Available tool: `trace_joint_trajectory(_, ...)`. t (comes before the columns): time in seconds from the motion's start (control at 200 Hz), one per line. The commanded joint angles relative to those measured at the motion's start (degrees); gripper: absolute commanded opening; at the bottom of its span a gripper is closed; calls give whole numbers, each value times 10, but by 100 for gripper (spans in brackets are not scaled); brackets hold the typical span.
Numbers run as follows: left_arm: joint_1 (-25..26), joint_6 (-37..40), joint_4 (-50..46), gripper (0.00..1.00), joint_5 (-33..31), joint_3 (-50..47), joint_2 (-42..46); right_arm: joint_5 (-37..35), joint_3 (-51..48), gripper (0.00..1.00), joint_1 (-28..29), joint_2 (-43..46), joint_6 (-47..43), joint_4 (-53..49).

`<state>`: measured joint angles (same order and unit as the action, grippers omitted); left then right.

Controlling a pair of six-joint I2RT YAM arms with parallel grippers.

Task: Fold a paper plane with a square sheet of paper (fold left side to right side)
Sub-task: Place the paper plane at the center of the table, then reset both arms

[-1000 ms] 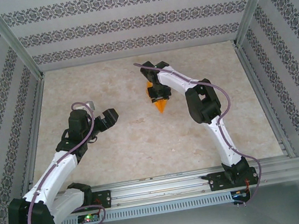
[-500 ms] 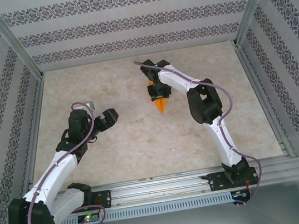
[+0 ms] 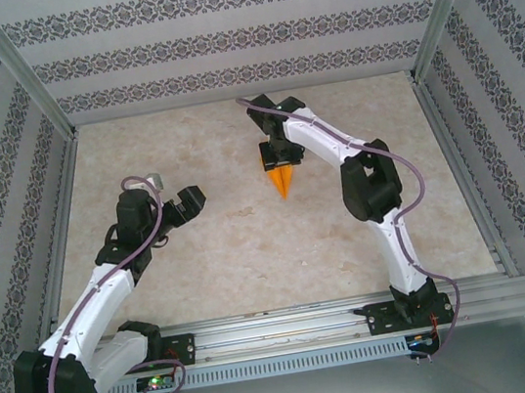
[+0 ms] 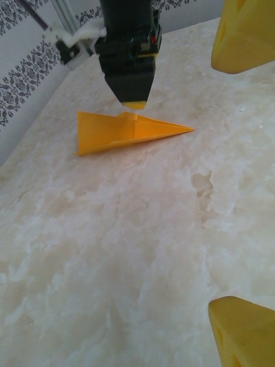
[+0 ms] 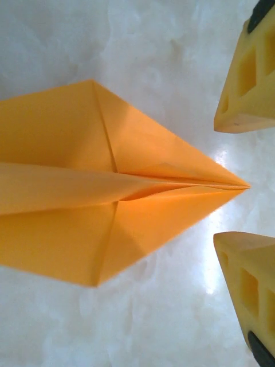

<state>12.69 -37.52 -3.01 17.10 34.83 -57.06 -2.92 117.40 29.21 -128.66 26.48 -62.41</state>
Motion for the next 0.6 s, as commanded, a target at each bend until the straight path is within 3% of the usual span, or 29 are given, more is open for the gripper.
trace_joint_trajectory(0.0,-13,23,-26,100,-10,23,16,-33,-20,53,12,55,-16,-17)
trace_joint_trajectory(0.35,-36,51,-61,100,-79,43,47,-104,-204,71,25,252,-47,42)
trace_joint_trajectory(0.595,-44,58,-62,100,-118,45,52,-137,-377,91,4,418,-54,111)
